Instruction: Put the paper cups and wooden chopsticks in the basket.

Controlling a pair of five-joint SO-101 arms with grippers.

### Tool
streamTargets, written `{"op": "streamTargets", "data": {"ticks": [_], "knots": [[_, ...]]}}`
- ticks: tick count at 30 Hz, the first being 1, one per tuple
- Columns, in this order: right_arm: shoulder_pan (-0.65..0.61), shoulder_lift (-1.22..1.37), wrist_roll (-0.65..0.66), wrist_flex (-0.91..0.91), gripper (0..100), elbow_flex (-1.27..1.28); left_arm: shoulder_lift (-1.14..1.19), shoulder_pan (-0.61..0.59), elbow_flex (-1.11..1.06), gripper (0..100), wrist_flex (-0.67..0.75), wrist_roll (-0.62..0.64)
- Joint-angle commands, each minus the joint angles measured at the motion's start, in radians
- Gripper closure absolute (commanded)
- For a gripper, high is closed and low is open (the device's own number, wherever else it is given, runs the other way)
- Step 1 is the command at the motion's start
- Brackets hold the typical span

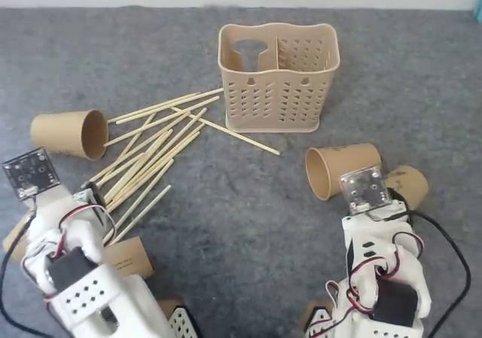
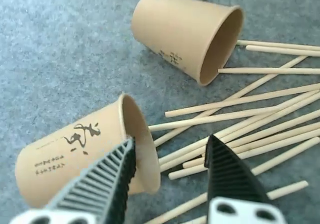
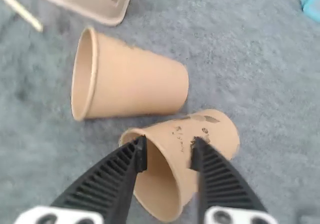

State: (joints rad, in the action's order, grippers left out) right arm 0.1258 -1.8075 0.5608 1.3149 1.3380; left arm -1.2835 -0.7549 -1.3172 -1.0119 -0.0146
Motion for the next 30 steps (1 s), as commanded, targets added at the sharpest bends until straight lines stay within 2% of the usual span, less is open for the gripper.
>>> {"op": "streamTargets", "data": {"ticks": [1,8,17,21,25,30], "knots": [[0.021,-0.001,0.095,0.035,75.8,-0.038,0.074,-0.011,0.047,78,0.044,0.04],[0.058,0.031,0.129,0.041,75.5,-0.095,0.227,-0.015,0.044,79,0.14,0.043],[0.13,0.479,0.13,0.059,75.3,-0.305,0.296,-0.017,0.044,79,0.201,0.043],[0.133,0.509,0.133,0.048,75.3,-0.281,0.296,-0.017,0.044,79,0.201,0.043],[0.14,0.47,0.175,-0.059,75.3,-0.164,0.296,-0.017,0.044,79,0.201,0.043],[0.237,0.452,0.269,-0.302,75.3,0.055,0.296,-0.015,0.044,79,0.201,0.043]]}}
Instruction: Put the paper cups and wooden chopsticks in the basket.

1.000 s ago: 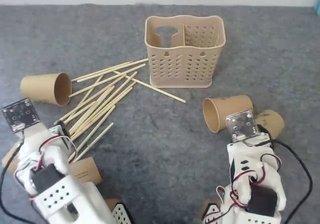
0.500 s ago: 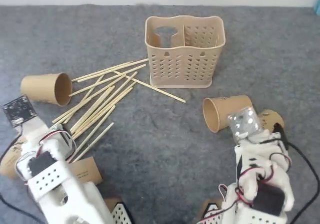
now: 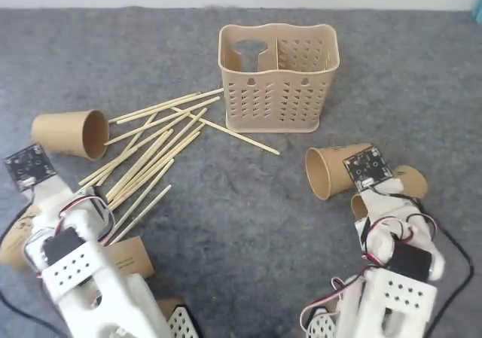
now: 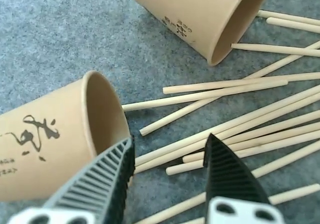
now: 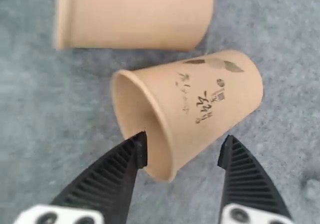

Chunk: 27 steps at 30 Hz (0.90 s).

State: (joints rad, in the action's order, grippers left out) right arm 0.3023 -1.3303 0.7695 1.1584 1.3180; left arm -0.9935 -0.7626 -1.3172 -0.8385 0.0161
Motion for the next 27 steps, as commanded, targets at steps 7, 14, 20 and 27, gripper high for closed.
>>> {"op": "streamTargets", "data": {"ticks": [7,14,20,27], "knots": [[0.209,-0.033,0.078,-0.404,77.8,0.175,0.006,-0.005,0.044,79,0.028,0.012],[0.245,-0.033,-0.057,-0.42,98.7,0.077,0.006,-0.009,0.044,79,0.028,0.048],[0.243,-0.025,-0.175,-0.262,99.1,-0.089,0.006,-0.009,0.044,79,0.028,0.046],[0.239,-0.021,-0.232,0.051,99.1,-0.371,0.006,-0.009,0.051,79,0.028,0.051]]}}
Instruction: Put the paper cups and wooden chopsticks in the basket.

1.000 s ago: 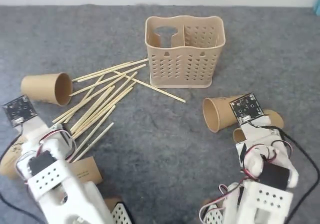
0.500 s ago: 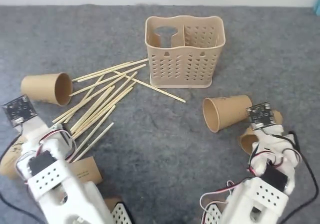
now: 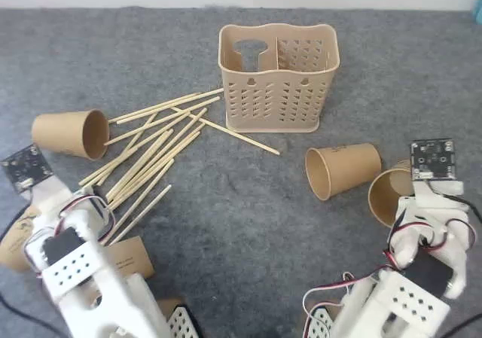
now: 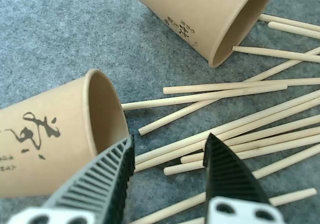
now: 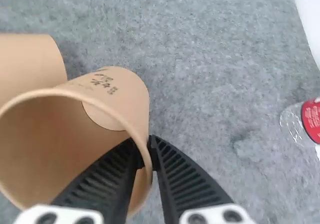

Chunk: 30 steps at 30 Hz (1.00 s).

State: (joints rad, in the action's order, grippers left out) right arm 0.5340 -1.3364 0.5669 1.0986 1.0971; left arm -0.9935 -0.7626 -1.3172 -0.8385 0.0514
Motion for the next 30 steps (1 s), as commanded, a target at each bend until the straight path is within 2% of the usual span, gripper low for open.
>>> {"op": "streamTargets", "data": {"ticks": [1,7,11,17,22,30], "knots": [[0.007,-0.015,-0.034,0.154,99.1,-0.187,0.006,-0.009,0.058,79,0.029,0.015],[0.005,0.008,-0.032,0.377,99.1,-0.377,0.006,-0.009,0.14,79,-0.041,0.018],[0.005,0.166,-0.055,0.486,99.1,-0.6,0.006,-0.009,0.14,79,-0.084,0.018],[-0.099,0.618,-0.23,0.693,99.1,-1.092,0.006,-0.066,0.068,79,0.014,0.018],[-0.213,0.895,-0.43,0.696,99.1,-1.381,0.006,-0.095,0.067,79,0.02,0.018],[-0.469,1.082,-0.675,0.687,99.1,-1.791,0.006,-0.095,0.067,79,0.021,0.018]]}}
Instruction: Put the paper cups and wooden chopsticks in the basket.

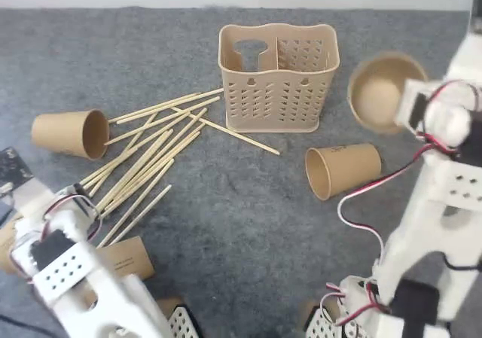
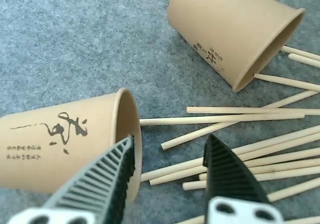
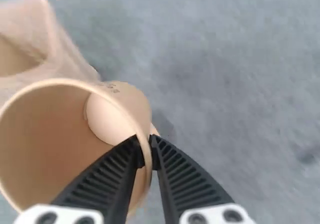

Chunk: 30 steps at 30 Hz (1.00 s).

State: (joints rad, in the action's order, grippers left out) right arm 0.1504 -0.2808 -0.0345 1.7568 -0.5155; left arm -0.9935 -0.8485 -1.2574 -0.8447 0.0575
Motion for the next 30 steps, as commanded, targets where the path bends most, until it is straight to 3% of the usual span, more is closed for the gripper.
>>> {"op": "streamTargets", "data": {"ticks": [1,10,16,30], "knots": [[-0.108,0.053,-0.097,0.019,99.1,-0.229,0.006,-0.009,0.007,79,0.028,0.012],[-0.236,0.309,-0.143,-0.105,99.1,-0.43,0.006,-0.009,0.005,79,0.029,0.011],[-0.242,0.427,-0.14,-0.188,99.1,-0.43,0.006,-0.009,0.005,79,0.032,0.011],[-0.266,0.501,-0.138,-0.191,98.8,-0.425,0.006,-0.003,-0.024,79,0.089,0.011]]}}
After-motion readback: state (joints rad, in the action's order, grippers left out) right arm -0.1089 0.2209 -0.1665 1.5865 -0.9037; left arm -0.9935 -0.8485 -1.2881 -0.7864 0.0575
